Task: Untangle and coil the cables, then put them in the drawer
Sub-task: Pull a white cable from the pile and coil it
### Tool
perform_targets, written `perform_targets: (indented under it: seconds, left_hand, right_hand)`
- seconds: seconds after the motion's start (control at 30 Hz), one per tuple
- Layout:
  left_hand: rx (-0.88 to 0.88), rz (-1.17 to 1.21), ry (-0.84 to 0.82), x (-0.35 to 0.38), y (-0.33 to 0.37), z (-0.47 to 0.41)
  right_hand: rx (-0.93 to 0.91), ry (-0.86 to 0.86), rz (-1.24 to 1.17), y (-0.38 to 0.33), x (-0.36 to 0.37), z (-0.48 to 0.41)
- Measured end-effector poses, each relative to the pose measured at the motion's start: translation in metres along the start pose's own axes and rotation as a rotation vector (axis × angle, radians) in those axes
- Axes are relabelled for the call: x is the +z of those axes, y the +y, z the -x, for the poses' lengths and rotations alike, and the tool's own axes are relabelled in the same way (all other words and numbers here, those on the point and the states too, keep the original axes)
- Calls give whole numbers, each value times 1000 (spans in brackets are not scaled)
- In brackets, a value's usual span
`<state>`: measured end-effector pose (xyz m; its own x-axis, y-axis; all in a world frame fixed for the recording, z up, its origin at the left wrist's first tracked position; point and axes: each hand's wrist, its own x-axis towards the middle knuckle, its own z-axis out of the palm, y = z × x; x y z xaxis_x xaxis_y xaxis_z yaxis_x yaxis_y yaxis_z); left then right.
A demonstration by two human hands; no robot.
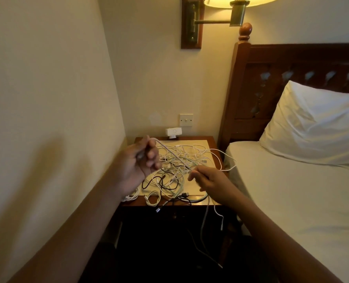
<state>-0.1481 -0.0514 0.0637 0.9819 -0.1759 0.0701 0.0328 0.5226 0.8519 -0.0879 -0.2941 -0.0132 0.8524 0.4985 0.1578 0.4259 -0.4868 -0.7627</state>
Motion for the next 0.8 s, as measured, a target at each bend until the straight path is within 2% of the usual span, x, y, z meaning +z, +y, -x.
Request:
perform_targets:
  seconds: [0.07, 0.13, 0.23, 0.3, 0.4, 0.5, 0.63, 0.73, 0.8]
  left_hand:
    - [108, 61, 26, -7, 5, -6]
    - [185, 1, 56, -10, 3, -13]
    - [255, -325, 130, -6, -8, -20]
    - [251, -620, 153, -9, -16, -21]
    - [107, -853, 15, -18, -22, -14]
    - [0, -786, -131, -18, -21, -5]
    - [-94, -602, -221, -17, -15, 8]
    - [-82, -343, -271, -17, -3, 8]
    - [-29, -154, -242, -14, 4, 2]
  right_hand:
    - [5, -64, 29, -3, 16, 6]
    - [-18, -170, 72, -16, 31, 13]
    - [-118, -268, 120, -51, 36, 19]
    - [-199, -238, 133, -76, 27, 18]
    - [-229, -118, 173, -102, -2, 5]
    - [-247, -41, 240, -109, -30, -15]
    - [-186, 16, 117, -95, -49, -34]
    - [-134, 9, -62, -69, -38, -36]
    - [-82, -31, -173, -52, -19, -31]
